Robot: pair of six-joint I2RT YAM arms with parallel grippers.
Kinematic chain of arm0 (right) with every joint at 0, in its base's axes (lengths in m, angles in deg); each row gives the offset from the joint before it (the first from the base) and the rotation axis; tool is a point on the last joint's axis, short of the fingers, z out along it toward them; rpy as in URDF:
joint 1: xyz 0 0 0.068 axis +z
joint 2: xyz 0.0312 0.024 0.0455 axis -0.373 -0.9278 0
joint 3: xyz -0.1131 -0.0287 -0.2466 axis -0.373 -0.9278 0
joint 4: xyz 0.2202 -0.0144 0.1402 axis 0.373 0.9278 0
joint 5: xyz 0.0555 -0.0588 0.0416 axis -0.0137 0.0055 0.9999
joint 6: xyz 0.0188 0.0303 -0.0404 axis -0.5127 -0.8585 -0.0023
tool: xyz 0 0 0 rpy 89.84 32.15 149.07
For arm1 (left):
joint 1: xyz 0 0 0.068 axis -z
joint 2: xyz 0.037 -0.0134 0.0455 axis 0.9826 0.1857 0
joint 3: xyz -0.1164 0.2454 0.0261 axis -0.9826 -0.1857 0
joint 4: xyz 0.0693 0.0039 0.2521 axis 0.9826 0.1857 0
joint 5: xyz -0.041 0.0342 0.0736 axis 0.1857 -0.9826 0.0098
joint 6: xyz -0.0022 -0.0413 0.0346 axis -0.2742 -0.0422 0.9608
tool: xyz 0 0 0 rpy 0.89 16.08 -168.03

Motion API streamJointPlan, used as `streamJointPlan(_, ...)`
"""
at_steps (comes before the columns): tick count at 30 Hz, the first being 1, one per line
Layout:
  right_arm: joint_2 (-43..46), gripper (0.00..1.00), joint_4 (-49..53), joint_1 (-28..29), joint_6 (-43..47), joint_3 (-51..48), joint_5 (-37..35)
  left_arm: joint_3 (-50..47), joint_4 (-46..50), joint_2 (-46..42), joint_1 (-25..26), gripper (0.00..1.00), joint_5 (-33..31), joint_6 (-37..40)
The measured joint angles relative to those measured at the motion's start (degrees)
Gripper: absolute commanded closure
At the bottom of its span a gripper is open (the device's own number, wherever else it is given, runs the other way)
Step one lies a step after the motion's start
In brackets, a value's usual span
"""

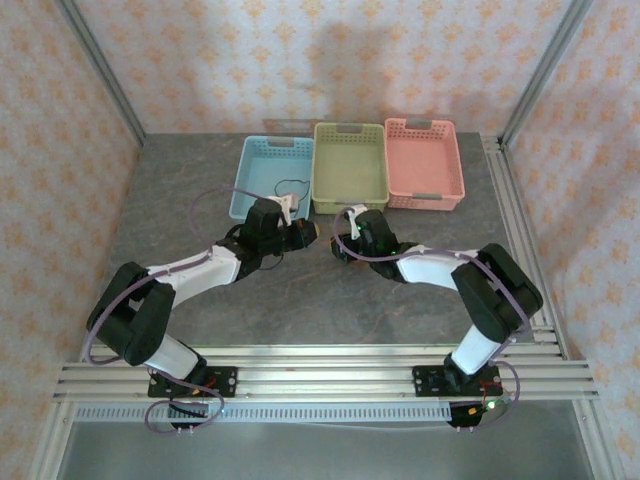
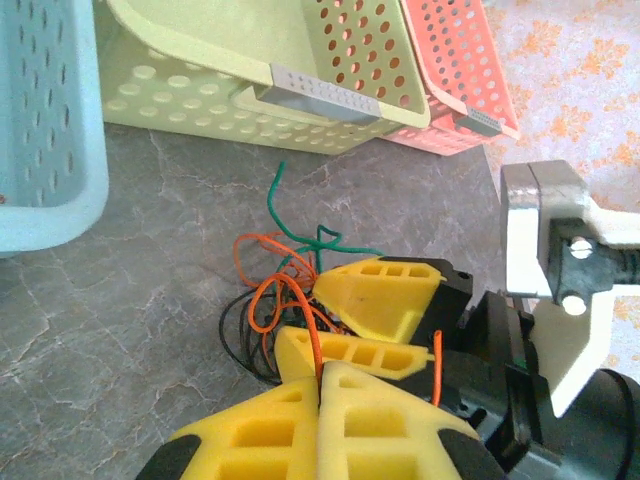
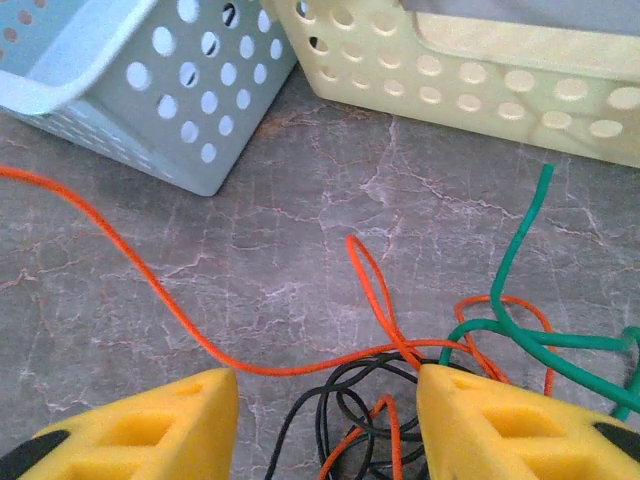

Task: Untangle the cables

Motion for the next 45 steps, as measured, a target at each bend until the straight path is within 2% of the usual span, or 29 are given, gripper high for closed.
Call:
streamJointPlan(3,0.83,0.50,-0.15,0.44,0.44,-0.17,0.59,-0.02,-0.02,-0.13,0.00,1.00,-0.46,0.00)
streamJointPlan(9,1.01,0.60,0.09,0.96,1.70,-0.15,1.60,-0.85,0.17,-1.07,-0.33,1.00,-1.64,0.02)
streamJointPlan(22,-0.37,0.58,3.56,1.49,2.84,2.40,2.38,-3.54,0.90,-5.09,-3.76,1.00,-5.70,-0.11)
streamJointPlan(28,-2.91,0.62,6.29,2.36,3.82,5.03,3.69,-4.02,0.94,-5.31,-3.85,1.00,-6.27,-0.35)
streamJointPlan(31,-4.39,0.68,8.09,2.56,4.24,6.67,4.48,-4.04,0.94,-5.38,-3.87,1.00,-6.45,-0.48)
streamJointPlan(38,-6.54,0.98,11.08,2.56,4.87,8.83,5.53,-4.04,0.94,-5.40,-3.87,1.00,-6.47,-0.48)
streamJointPlan(41,-6.36,1.00,11.21,2.56,4.85,8.79,5.03,-4.07,1.05,-5.64,-3.87,1.00,-6.80,-0.48)
streamJointPlan(45,-3.78,1.00,10.14,2.56,4.68,6.27,0.98,-4.07,1.92,-6.43,-3.87,1.00,-8.07,-0.44)
